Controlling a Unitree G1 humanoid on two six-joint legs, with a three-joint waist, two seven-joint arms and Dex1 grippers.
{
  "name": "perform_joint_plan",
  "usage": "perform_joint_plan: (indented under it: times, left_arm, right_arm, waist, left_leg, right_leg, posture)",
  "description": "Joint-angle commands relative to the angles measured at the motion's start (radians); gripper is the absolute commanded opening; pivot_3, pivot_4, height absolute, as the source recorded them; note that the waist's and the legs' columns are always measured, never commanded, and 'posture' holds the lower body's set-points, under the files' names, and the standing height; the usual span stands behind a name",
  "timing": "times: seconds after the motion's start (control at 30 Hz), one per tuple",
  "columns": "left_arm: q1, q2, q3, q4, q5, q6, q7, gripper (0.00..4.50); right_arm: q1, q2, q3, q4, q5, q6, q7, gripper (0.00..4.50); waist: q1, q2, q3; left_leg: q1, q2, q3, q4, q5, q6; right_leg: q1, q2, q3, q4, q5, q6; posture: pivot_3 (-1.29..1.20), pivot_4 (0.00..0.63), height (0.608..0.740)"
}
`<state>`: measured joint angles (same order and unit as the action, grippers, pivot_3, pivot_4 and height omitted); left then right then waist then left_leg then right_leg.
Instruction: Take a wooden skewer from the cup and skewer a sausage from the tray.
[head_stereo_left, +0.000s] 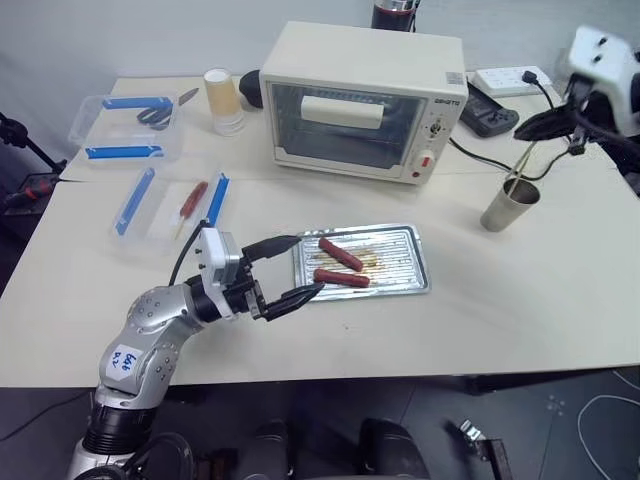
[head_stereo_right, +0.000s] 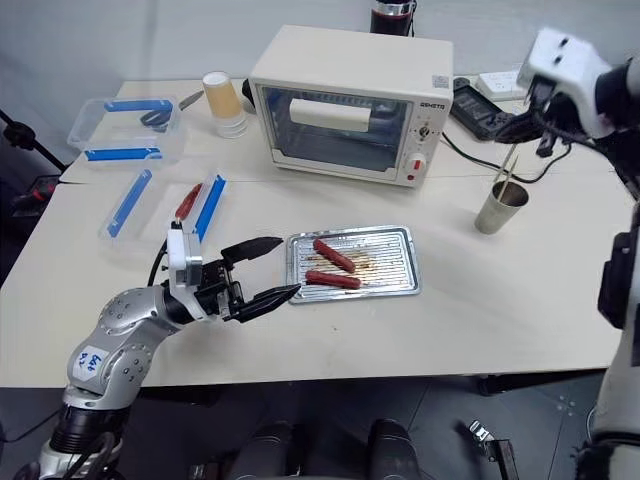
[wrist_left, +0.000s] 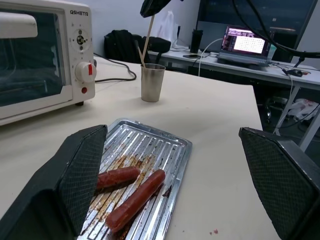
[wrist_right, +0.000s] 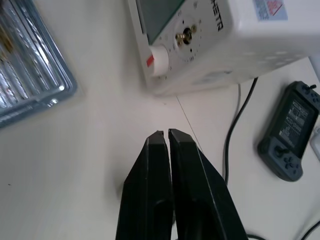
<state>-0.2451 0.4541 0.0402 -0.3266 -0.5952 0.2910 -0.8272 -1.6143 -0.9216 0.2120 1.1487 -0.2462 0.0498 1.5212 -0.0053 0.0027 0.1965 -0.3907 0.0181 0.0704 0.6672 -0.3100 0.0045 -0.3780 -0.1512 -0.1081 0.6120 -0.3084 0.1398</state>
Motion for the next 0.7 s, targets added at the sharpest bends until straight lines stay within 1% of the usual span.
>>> perform_joint_plan:
  times: [0.03,0.17,0.27,0.37,0.43,0.53,0.63,0.7]
  left_arm:
    - [-0.024,-0.011,0.014,0.013,0.012,-0.055,-0.015,4.5]
    - [-0.077,-0.052,-0.012,0.067,0.007,-0.06,-0.019,4.5]
    - [-0.141,-0.116,-0.038,0.146,0.054,-0.121,-0.003,4.5]
    - [-0.195,-0.176,-0.047,0.203,0.076,-0.158,0.011,4.5]
    - [-0.234,-0.216,-0.058,0.228,0.08,-0.17,0.016,4.5]
    - [-0.275,-0.268,-0.067,0.261,0.092,-0.193,0.03,4.5]
    - [-0.308,-0.315,-0.073,0.286,0.095,-0.208,0.039,4.5]
    - [-0.322,-0.337,-0.081,0.293,0.097,-0.212,0.04,4.5]
  right_arm:
    - [-0.036,-0.024,-0.028,-0.108,0.141,0.142,0.092,0.02]
    - [0.09,-0.016,-0.035,-0.354,0.434,0.433,0.093,0.02]
    - [0.23,0.011,-0.113,-0.55,0.627,0.649,0.093,0.02]
    - [0.343,0.048,-0.196,-0.708,0.751,0.802,0.042,0.02]
    - [0.412,0.093,-0.252,-0.82,0.84,0.898,-0.032,0.02]
    - [0.469,0.161,-0.333,-0.926,0.939,1.013,-0.144,0.02]
    - [0.508,0.21,-0.388,-0.992,1.004,1.072,-0.229,0.02]
    - [0.53,0.226,-0.403,-1.02,1.025,1.083,-0.268,0.02]
  waist:
    - [0.0,0.0,0.0]
    - [0.003,0.0,0.0]
    - [0.01,-0.001,0.0]
    - [0.015,-0.001,0.0]
    - [0.02,-0.001,0.0]
    - [0.025,-0.001,0.0]
    - [0.029,-0.001,0.0]
    - [0.032,-0.001,0.0]
  left_leg:
    - [0.0,0.0,0.0,0.0,0.0,0.0]
    - [0.0,0.0,0.0,0.0,0.0,0.0]
    - [0.0,0.0,-0.001,0.002,0.0,0.0]
    - [-0.003,0.0,-0.003,0.006,0.0,0.001]
    - [-0.005,0.0,-0.004,0.008,-0.001,0.001]
    - [-0.007,0.0,-0.005,0.011,-0.001,0.001]
    - [-0.01,0.0,-0.006,0.014,-0.001,0.001]
    - [-0.011,0.0,-0.007,0.015,-0.001,0.001]
  right_leg:
    - [0.0,0.0,0.0,0.0,0.0,0.0]
    - [0.0,0.0,0.0,0.0,0.0,0.0]
    - [0.001,0.0,-0.001,0.001,0.0,0.0]
    - [0.001,0.0,-0.002,0.002,0.0,0.0]
    - [-0.001,0.0,-0.003,0.004,0.0,0.0]
    - [-0.002,0.0,-0.004,0.005,0.0,0.0]
    - [-0.004,0.0,-0.005,0.007,0.0,0.0]
    - [-0.004,0.0,-0.005,0.007,0.0,0.0]
  posture:
    - [0.0,0.15,0.74]
    - [0.0,0.15,0.74]
    - [0.0,0.15,0.74]
    - [0.0,0.15,0.74]
    - [0.0,0.15,0.74]
    - [0.0,0.15,0.74]
    - [0.0,0.15,0.74]
    - [0.0,0.15,0.74]
